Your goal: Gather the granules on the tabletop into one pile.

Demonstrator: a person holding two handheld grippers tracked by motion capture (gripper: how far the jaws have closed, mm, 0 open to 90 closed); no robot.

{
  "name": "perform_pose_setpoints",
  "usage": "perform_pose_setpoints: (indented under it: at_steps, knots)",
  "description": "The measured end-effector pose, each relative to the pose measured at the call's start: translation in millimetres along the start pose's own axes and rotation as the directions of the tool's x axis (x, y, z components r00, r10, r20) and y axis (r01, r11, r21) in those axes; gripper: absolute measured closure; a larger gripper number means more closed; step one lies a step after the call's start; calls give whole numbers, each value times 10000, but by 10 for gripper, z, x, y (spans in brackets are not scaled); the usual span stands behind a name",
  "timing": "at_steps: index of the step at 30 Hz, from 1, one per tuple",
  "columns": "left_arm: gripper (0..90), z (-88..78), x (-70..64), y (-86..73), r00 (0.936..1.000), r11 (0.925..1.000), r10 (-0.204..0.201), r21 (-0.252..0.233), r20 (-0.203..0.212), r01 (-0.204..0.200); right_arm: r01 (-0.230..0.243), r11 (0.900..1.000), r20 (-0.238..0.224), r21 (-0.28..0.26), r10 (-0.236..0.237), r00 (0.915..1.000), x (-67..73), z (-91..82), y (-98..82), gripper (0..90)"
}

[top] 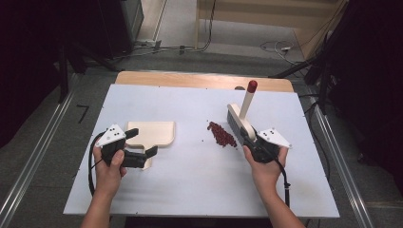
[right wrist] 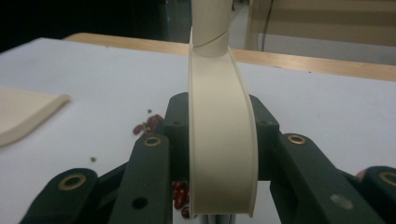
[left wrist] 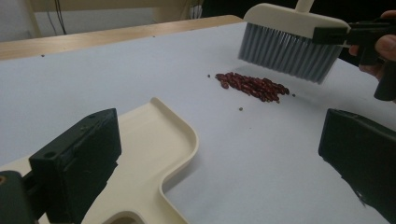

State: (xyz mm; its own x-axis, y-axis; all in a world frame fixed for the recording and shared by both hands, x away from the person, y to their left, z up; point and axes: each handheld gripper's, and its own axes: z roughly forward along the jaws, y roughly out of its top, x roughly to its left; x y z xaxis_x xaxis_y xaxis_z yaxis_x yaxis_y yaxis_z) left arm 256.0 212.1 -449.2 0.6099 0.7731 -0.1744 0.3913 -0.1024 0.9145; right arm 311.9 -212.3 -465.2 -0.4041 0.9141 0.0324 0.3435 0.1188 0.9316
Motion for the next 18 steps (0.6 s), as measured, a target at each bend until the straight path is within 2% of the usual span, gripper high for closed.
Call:
perform_pose_setpoints:
  at_steps: [2,4,6,8,11,13,16,18]
  knots:
    - [0,5,1,1,10000,10000,0,24,-18,0,-177,9998,-453,-74,173,9988,-5,-37,47,663]
    - [0,20,-9,1,10000,10000,32,68,-23,-32,-138,9998,-978,-113,126,9951,79,-54,67,663]
    - [0,32,-18,1,10000,9999,51,112,0,-51,-29,10000,-1762,-1,28,9844,227,-25,63,663]
    - [0,37,-22,-1,10000,9999,83,126,-1,-83,110,9996,-2570,255,-41,9664,430,41,13,663]
    - [0,28,-21,-1,10000,9999,62,113,0,-62,241,9976,-3277,655,-13,9448,641,150,-86,663]
    - [0,17,-17,-3,10000,10000,51,78,20,-51,347,9971,-3261,672,-109,9453,701,199,-137,663]
    - [0,15,-13,-9,10000,9999,55,112,20,-55,507,9965,-2690,666,-310,9626,637,203,-135,663]
    - [0,16,-12,-8,10000,10000,48,80,41,-49,509,9966,-2429,642,-339,9695,535,186,-138,663]
